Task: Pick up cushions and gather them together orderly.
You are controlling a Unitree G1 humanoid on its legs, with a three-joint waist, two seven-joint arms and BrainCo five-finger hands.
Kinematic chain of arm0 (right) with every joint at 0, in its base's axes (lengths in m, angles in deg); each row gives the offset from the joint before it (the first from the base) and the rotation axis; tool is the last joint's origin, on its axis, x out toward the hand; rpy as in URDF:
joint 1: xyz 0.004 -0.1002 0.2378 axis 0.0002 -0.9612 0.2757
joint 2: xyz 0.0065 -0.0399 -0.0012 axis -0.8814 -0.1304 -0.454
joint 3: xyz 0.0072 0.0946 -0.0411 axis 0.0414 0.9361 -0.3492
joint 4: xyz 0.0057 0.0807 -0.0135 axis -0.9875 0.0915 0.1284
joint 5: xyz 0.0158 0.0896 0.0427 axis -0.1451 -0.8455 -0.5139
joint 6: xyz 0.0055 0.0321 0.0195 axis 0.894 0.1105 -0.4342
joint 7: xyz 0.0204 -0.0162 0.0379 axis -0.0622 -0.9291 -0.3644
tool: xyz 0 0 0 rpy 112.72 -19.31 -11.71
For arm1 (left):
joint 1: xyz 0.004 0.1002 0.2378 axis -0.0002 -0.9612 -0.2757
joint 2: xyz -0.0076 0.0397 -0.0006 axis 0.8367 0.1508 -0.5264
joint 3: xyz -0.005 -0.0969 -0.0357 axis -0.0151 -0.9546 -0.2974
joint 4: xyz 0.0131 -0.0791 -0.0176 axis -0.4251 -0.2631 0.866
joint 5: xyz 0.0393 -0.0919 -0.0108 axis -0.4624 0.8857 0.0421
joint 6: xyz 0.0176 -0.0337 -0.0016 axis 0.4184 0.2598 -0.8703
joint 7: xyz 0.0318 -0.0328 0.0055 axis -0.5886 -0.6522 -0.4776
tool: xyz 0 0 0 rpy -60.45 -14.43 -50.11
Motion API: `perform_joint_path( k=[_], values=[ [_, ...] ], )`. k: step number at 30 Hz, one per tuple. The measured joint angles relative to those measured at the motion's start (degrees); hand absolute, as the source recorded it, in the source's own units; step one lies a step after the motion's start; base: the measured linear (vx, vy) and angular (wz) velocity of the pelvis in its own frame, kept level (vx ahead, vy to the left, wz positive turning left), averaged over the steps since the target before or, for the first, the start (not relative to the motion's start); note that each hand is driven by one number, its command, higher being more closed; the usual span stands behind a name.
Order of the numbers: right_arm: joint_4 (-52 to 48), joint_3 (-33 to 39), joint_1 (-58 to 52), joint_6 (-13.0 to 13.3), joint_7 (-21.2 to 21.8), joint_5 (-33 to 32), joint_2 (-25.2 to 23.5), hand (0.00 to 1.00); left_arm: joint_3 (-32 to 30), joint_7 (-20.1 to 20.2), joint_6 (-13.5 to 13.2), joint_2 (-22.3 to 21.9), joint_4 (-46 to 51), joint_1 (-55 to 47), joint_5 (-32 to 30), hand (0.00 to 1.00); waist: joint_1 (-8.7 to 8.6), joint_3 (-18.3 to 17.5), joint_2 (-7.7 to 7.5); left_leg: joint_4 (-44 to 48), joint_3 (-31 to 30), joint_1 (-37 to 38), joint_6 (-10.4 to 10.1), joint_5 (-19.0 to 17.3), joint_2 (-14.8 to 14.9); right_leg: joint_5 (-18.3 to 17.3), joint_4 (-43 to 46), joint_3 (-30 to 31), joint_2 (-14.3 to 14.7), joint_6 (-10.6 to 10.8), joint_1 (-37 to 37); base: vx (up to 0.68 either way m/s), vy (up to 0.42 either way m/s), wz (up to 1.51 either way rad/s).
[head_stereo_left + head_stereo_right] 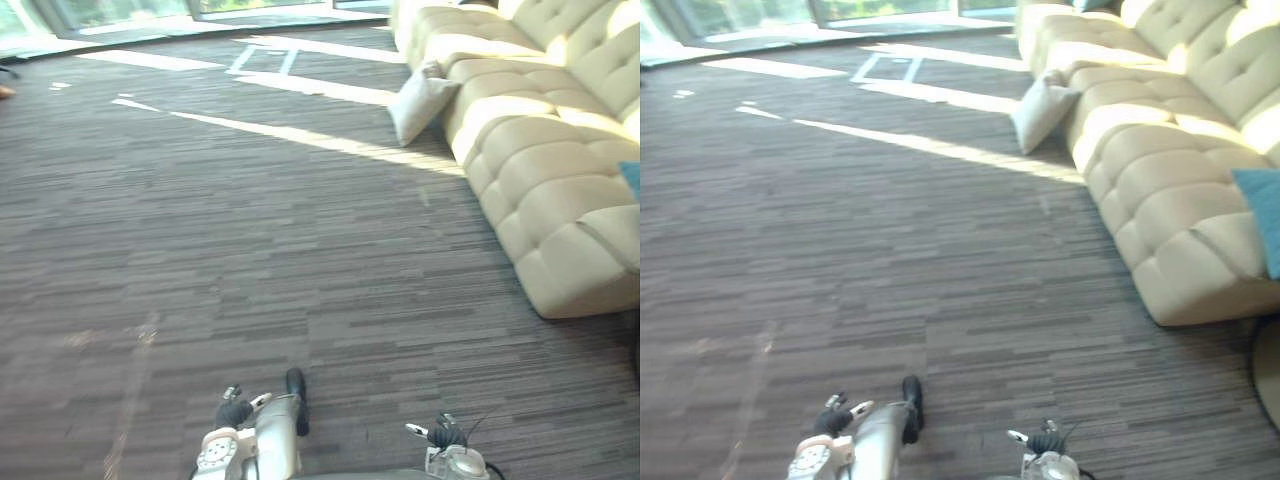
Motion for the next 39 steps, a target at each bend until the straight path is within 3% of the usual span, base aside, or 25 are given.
perform_joint_path(
  k=[1, 2, 4, 7, 8, 11, 12, 13, 14, 16, 18, 20, 21, 23, 26, 28, 29, 30, 31, 33, 34, 35, 36, 37, 39],
  values=[
    [-0.04, -0.04, 0.49, 0.18, 0.13, 0.04, -0.87, 0.0, 0.91, -0.11, 0.43, 1.46, -1.44, 0.61, 0.01, 0.0, -1.29, 0.32, -1.63, -2.05, -0.08, 4.77, 0.25, -2.28, -2.44, 9.09, 13.34, -0.48, -2.58, 4.37, -4.79, 0.69, 0.256, 0.14],
    [-0.03, -0.24, 0.51, 0.27, 0.29, 0.08, -0.94, 0.0, 1.18, -0.34, 0.86, 1.77, -2.5, 1.13, -0.09, 0.0, -1.4, 0.44, -1.76, -3.11, -0.23, 7.51, 0.28, -3.28, -3.29, 9.25, 17.93, -1.51, -3.75, 3.37, -6.48, 0.66, 0.215, 0.13],
    [-0.69, -1.36, 0.52, 0.71, 0.56, 0.13, -0.31, 0.0, 2.39, -1.2, 1.38, 1.1, -3.81, 0.89, -0.31, 0.0, -1.07, 0.61, -0.11, -7.53, 0.2, 18.58, 0.45, -7.19, -3.05, 3.85, 23.78, -7.89, -4.66, -2.69, -12.6, 0.64, 0.178, -0.24],
    [-2.46, -1.6, 1.26, 1.38, 0.65, 0.14, 0.69, 0.0, 4.56, -1.07, 1.46, 1.06, -5.47, 1.03, -0.44, 0.0, -2.0, 1.25, 1.49, -10.78, 1.14, 26.6, 0.49, -9.55, -1.83, -1.65, 16.26, -15.05, -3.37, -4.48, -20.92, 0.67, 0.094, -0.11],
    [-2.59, -1.6, 2.44, 1.42, 0.76, 0.15, 1.34, 0.0, 4.87, -1.06, 1.61, 0.8, -5.94, 1.45, -0.66, 0.0, -2.7, 1.66, 2.12, -12.96, 1.64, 30.07, 0.1, -10.2, -1.09, -0.64, 4.66, -18.66, -1.53, -4.79, -24.96, 0.83, 0.036, -0.04],
    [-2.66, -1.5, 2.79, 1.2, 0.84, 0.17, 2.05, 0.0, 5.0, -1.04, 1.59, 0.71, -6.27, 1.19, -1.53, 0.0, -4.11, 1.84, 1.78, -16.26, 1.7, 35.25, -1.17, -10.88, -1.3, 10.41, -23.49, -21.48, 1.4, -4.36, -27.24, 0.67, -0.009, 0.28],
    [-2.5, -1.06, 2.44, 0.91, 0.84, 0.2, 2.5, 0.0, 5.01, -1.06, 1.59, 0.68, -6.3, 0.87, -2.13, 0.0, -4.18, 1.78, 1.61, -16.5, 1.42, 37.94, -3.94, -12.53, -1.46, 12.63, -26.41, -20.79, 1.82, -4.88, -28.04, 0.79, -0.061, 0.44],
    [-2.29, -0.65, 1.93, 0.62, 0.84, 0.16, 2.89, 0.0, 4.86, -1.07, 1.61, 0.62, -6.57, 0.41, -2.2, 0.0, -4.43, 1.58, 1.29, -16.28, 0.07, 40.88, -5.71, -13.82, -1.36, 17.39, -25.73, -18.31, 2.45, -7.92, -28.04, 0.86, -0.092, 0.37],
    [-2.05, -0.2, 1.76, 0.06, 0.84, 0.24, 3.27, 0.0, 4.55, -1.03, 1.67, 0.25, -6.89, 0.3, -3.02, 0.0, -4.64, 1.21, 2.22, -14.37, -1.07, 41.96, -5.94, -13.96, 0.02, 20.71, -21.01, -16.58, 2.99, -10.26, -28.82, 1.02, -0.192, 0.39],
    [-2.54, 2.17, 0.54, -0.1, 0.87, 0.28, 3.8, 0.0, 4.23, -1.07, 1.57, -1.28, -6.81, 0.02, -3.58, 0.0, -5.1, 0.42, 5.09, 1.22, -4.48, 36.59, -7.43, -12.61, 4.0, 16.47, -12.76, -16.99, 4.25, -11.77, -29.36, 0.81, -0.245, 0.37],
    [-2.3, 3.04, 0.44, -0.97, 0.7, 0.17, 4.55, 0.0, 2.62, -0.84, 1.58, -2.64, -6.16, 0.34, -3.77, 0.0, -5.08, 0.88, 7.56, 26.5, -6.26, 26.45, -10.64, -5.19, 10.2, 11.56, -13.05, -18.9, 6.5, -13.26, -23.57, 0.83, -0.243, 0.25],
    [-2.29, 2.99, -0.13, -1.35, 0.49, 0.1, 4.17, 0.0, 0.59, -0.8, 1.57, -2.86, -4.78, 0.1, -3.76, 0.0, -4.33, 1.55, 6.94, 41.71, -3.39, 20.52, -8.97, -6.98, 14.93, 8.63, -16.94, -18.56, 8.9, -13.95, -13.71, 0.73, -0.192, 0.03],
    [-2.15, 2.86, -0.23, -1.35, 0.49, 0.07, 3.56, 0.0, 0.17, -0.85, 1.55, -2.18, -4.03, -0.18, -3.74, 0.0, -3.76, 2.21, 5.57, 43.51, -1.84, 18.28, -8.25, -8.33, 15.26, 7.79, -20.06, -17.82, 9.08, -14.03, -8.23, 0.64, -0.171, -0.21],
    [-1.81, 2.31, 0.1, -1.22, 0.5, 0.0, 2.56, 0.0, 0.43, -0.7, 1.32, -1.21, -2.55, -0.27, -3.68, 0.0, -2.87, 1.87, 3.8, 38.66, 2.03, 12.29, -6.23, -10.76, 14.3, 7.74, -26.21, -15.76, 9.07, -13.62, -1.15, 0.6, -0.153, -0.33],
    [-1.52, 2.23, 0.98, -1.22, 0.53, 0.02, 1.99, 0.0, 0.43, -0.39, 0.7, -1.56, -0.78, -0.03, -3.53, 0.0, -1.75, 1.98, 4.26, 16.55, 3.14, 3.91, -6.09, -11.05, 9.28, 7.14, -31.48, -12.39, 8.23, -11.53, 4.68, 0.55, -0.03, -0.59],
    [-1.24, 2.03, 0.34, -1.21, 0.38, 0.05, 1.99, 0.0, 0.51, -0.6, 0.35, -2.55, -0.43, 0.15, -3.46, 0.0, -0.38, 1.96, 5.43, -5.89, -2.07, 1.71, -8.26, -3.83, 4.68, 5.85, -35.22, -8.22, 7.92, -9.57, 8.87, 0.54, 0.147, -0.83],
    [-1.23, 1.74, 0.02, -1.2, 0.3, 0.07, 2.27, 0.0, 0.51, -0.67, 0.31, -3.02, -0.4, 0.12, -3.2, 0.0, -0.11, 1.77, 6.26, -8.92, -3.36, 0.94, -9.08, -2.42, 4.73, 5.27, -36.28, -7.28, 8.41, -8.99, 9.94, 0.57, 0.279, -0.88],
    [-1.13, 1.17, -0.21, -1.17, 0.04, 0.08, 2.47, 0.0, 0.47, -0.68, 0.2, -3.17, -0.29, 0.14, -2.87, 0.0, 0.03, 1.85, 6.95, -8.12, -4.6, -0.72, -7.46, 0.17, 5.46, 3.11, -36.72, -5.85, 8.89, -8.4, 11.94, 0.49, 0.284, -0.72],
    [-1.09, 1.08, 0.06, -1.19, -0.16, 0.14, 2.04, 0.0, 0.48, -0.57, 0.14, -2.94, -0.18, 0.15, -2.89, 0.0, 0.32, 1.53, 5.96, -5.52, -4.37, -0.85, -5.91, 3.29, 5.1, 0.93, -35.35, -4.66, 7.88, -7.81, 12.46, 0.55, 0.316, -0.69],
    [-1.01, 1.28, -1.61, -0.86, -0.15, 0.12, 0.71, 0.0, 0.21, -0.5, 0.18, -0.99, -0.26, 0.13, -2.95, 0.0, -0.15, -0.73, 1.76, 0.36, -1.86, -1.64, -2.72, 2.39, 2.27, -4.81, -25.56, -3.2, 3.45, -5.19, 9.99, 0.66, 0.251, -0.44],
    [-1.05, 1.25, -1.55, -0.61, -0.12, 0.04, 0.57, 0.0, 0.24, -0.7, 0.26, -0.77, -0.7, 0.29, -2.99, 0.0, -0.2, -1.05, 1.37, 1.83, -1.1, -1.31, -0.69, 1.18, 1.57, -5.19, -16.68, -3.0, 2.34, -4.31, 6.48, 0.69, 0.227, -0.31],
    [-1.0, 1.18, -1.28, -0.44, -0.09, 0.11, -0.1, 0.0, 0.4, -0.95, 0.29, 0.02, -1.43, 0.6, -2.96, 0.0, -0.27, -1.18, 0.09, 1.57, -0.6, 0.62, 0.99, -0.8, 0.46, -2.71, -2.96, -2.84, 0.47, -0.69, 0.35, 0.64, 0.248, -0.16],
    [-0.73, 1.25, -0.92, -0.4, -0.08, 0.11, -0.34, 0.0, 0.8, -1.06, 0.5, 1.03, -2.17, 1.13, -2.95, 0.0, -0.61, -0.75, -1.46, -0.4, -0.32, 3.99, 1.53, -2.25, -1.52, 3.22, 9.08, -3.21, -2.07, 1.21, -4.69, 0.75, 0.29, 0.06],
    [-0.28, 1.26, -0.73, -0.13, 0.03, 0.13, -0.56, 0.0, 1.56, -1.31, 1.17, 1.74, -3.43, 1.81, -3.02, 0.0, -1.1, -0.35, -2.04, -2.37, -0.5, 8.02, 1.98, -3.64, -3.19, 5.64, 18.08, -4.7, -4.4, -0.14, -8.06, 0.61, 0.206, 0.14],
    [-0.29, 1.16, -0.24, 0.26, 0.07, 0.14, 0.19, 0.0, 2.57, -1.46, 1.74, 1.41, -4.82, 1.77, -3.06, 0.0, -1.35, 0.18, -0.87, -5.23, -1.16, 16.61, 2.74, -6.44, -3.38, 2.83, 23.27, -8.38, -4.51, -2.95, -11.86, 0.6, 0.16, 0.07]
  ],
)
